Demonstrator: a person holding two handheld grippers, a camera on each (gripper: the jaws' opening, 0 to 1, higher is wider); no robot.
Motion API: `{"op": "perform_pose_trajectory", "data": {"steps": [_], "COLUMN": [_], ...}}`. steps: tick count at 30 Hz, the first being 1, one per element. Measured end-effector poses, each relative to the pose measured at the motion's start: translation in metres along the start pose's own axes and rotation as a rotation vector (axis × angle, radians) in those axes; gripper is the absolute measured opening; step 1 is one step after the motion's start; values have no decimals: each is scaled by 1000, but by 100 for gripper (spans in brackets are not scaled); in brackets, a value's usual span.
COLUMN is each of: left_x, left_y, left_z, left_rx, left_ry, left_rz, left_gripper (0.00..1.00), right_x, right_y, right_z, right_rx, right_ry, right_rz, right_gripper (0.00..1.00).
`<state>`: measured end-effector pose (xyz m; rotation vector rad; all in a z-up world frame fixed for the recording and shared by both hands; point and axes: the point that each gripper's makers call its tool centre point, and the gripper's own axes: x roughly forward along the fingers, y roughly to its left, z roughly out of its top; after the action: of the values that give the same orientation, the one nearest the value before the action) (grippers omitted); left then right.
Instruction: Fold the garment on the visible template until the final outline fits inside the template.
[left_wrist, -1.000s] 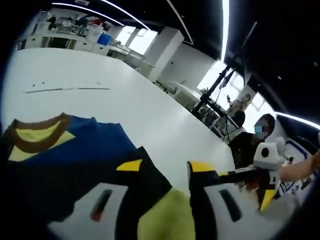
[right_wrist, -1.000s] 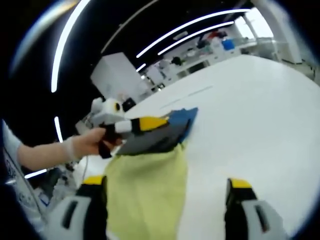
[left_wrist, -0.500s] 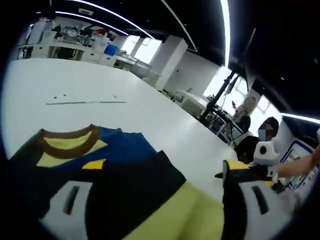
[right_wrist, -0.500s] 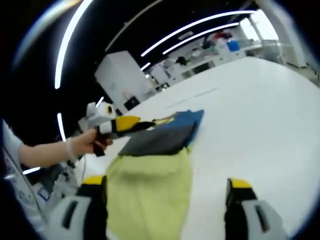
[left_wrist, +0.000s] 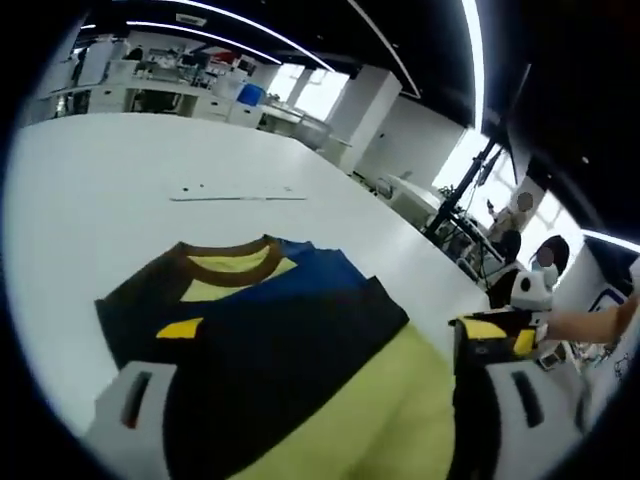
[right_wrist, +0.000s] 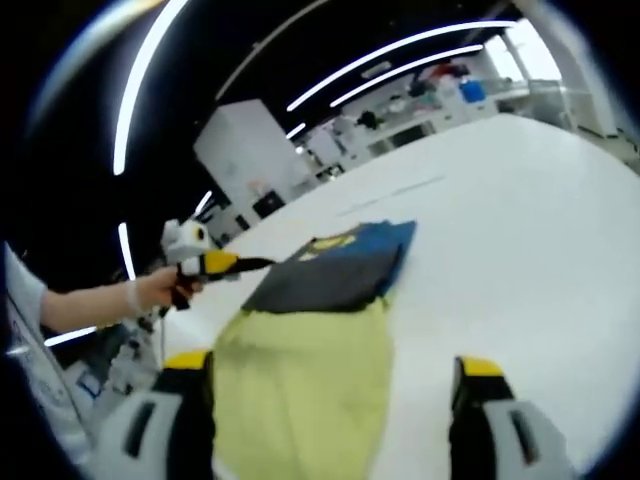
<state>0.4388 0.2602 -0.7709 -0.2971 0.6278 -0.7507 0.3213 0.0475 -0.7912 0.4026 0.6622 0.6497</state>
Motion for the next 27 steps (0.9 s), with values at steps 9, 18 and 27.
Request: {"op": "perform_pose_trajectory", "data": {"steps": [9,18,27], "left_x": [-36,-59,-87], "left_y": [38,66,91], "left_z": [-14,-33,-52], "left_rx": [-92,-150,-167], "left_ry": [7,32,62], "left_rz": [74,187,247], "left_gripper": [89,58,39], "right_x": [2,1,-2], "right_y": [-1,-1,-2], "right_z": [0,-1,-1], "right_rx": [2,9,20], "right_ry": [1,0,-4], "right_rz": [6,8,0], "right_gripper": [99,99,99]}}
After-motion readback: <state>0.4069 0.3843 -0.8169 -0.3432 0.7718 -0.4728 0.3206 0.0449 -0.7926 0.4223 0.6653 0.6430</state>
